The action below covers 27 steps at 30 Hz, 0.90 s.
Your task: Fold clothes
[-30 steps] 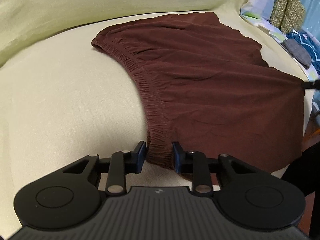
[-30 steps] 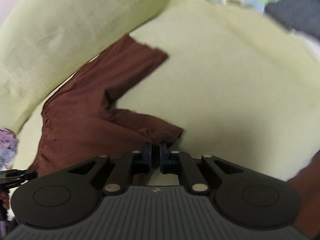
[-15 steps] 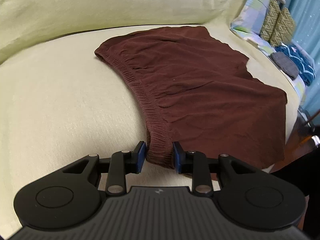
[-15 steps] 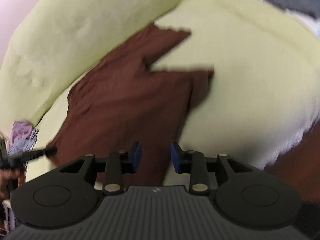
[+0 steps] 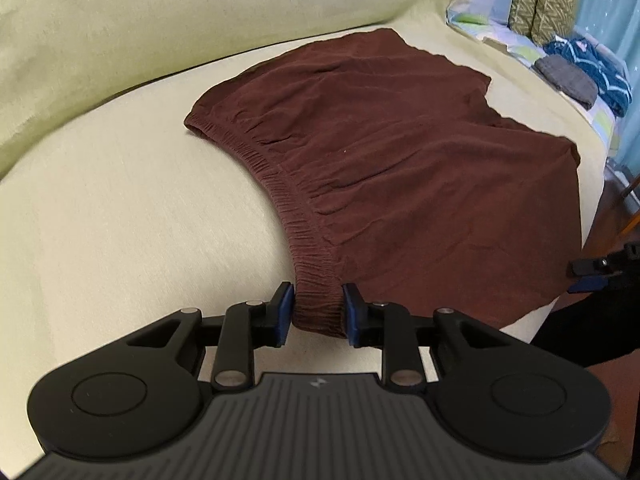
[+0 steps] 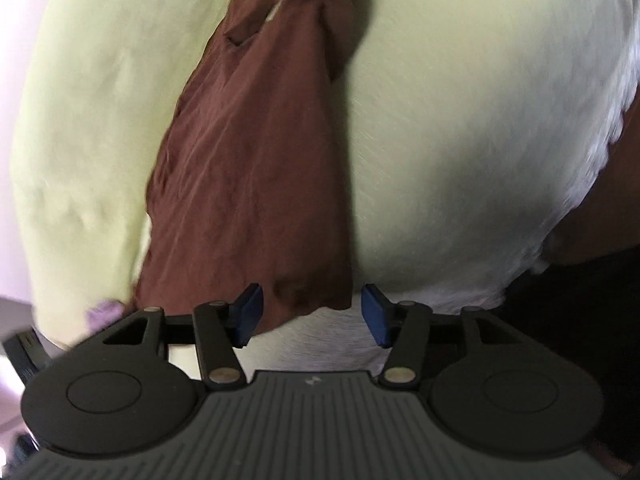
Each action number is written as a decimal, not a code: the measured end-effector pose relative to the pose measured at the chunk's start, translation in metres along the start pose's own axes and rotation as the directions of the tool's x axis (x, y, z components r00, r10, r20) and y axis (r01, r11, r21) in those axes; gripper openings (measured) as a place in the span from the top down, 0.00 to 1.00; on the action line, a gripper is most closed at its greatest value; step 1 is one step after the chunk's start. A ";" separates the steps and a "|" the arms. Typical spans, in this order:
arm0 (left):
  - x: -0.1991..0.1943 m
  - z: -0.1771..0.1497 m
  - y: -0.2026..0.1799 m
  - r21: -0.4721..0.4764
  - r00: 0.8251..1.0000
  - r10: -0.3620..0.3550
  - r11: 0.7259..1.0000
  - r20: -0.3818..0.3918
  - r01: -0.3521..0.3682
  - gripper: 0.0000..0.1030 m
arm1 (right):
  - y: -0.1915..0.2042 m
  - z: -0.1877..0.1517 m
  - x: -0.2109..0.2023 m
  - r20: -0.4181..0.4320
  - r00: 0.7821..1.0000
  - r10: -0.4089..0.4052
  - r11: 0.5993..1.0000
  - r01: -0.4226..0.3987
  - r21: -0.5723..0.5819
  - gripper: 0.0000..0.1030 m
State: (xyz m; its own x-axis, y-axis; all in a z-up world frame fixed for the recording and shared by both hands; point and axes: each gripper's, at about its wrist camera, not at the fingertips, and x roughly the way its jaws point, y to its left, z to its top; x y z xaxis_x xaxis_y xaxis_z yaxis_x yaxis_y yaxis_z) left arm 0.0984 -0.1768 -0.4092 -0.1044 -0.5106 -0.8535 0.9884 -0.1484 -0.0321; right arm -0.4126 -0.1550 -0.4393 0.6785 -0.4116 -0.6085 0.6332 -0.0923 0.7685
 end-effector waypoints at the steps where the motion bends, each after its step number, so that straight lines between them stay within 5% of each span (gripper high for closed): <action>1: -0.001 0.000 0.000 0.005 1.000 -0.001 1.000 -0.002 0.001 0.70 | -0.002 0.000 -0.002 0.005 1.000 0.008 1.000 -0.008 0.017 0.81; 2: -0.001 0.000 -0.001 0.013 1.000 -0.005 1.000 -0.007 0.005 0.70 | -0.002 0.000 -0.005 0.011 1.000 0.019 1.000 -0.019 0.017 0.97; 5: -0.003 0.000 -0.005 0.037 1.000 -0.015 0.999 -0.017 0.015 0.70 | 0.006 -0.002 -0.023 0.043 0.998 0.035 0.999 -0.035 -0.009 0.97; 11: -0.002 -0.008 -0.009 0.098 0.999 0.001 0.995 -0.043 0.003 0.70 | 0.066 -0.034 -0.066 0.038 0.987 -0.157 0.945 0.161 -0.285 0.96; 15: 0.002 -0.012 -0.002 0.093 0.998 -0.004 0.996 -0.064 0.010 0.70 | 0.068 -0.049 -0.069 -0.007 0.988 -0.153 0.945 0.144 -0.293 0.74; 23: -0.009 -0.005 0.007 0.041 0.998 -0.053 0.998 -0.026 0.054 0.59 | 0.041 -0.001 -0.097 0.177 0.970 -0.166 0.958 0.201 -0.204 0.64; 27: -0.027 0.006 0.018 0.037 0.999 -0.015 0.999 0.031 0.014 0.51 | 0.034 0.042 -0.101 0.238 0.960 -0.150 0.954 0.204 -0.221 0.59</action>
State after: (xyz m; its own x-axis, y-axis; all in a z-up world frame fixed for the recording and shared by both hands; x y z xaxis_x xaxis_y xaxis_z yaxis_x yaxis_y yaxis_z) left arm 0.1186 -0.1706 -0.3836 -0.1230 -0.5338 -0.8366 0.9820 -0.1870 -0.0250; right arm -0.4748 -0.1553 -0.3432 0.4673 -0.5968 -0.6523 0.8247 0.0284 0.5649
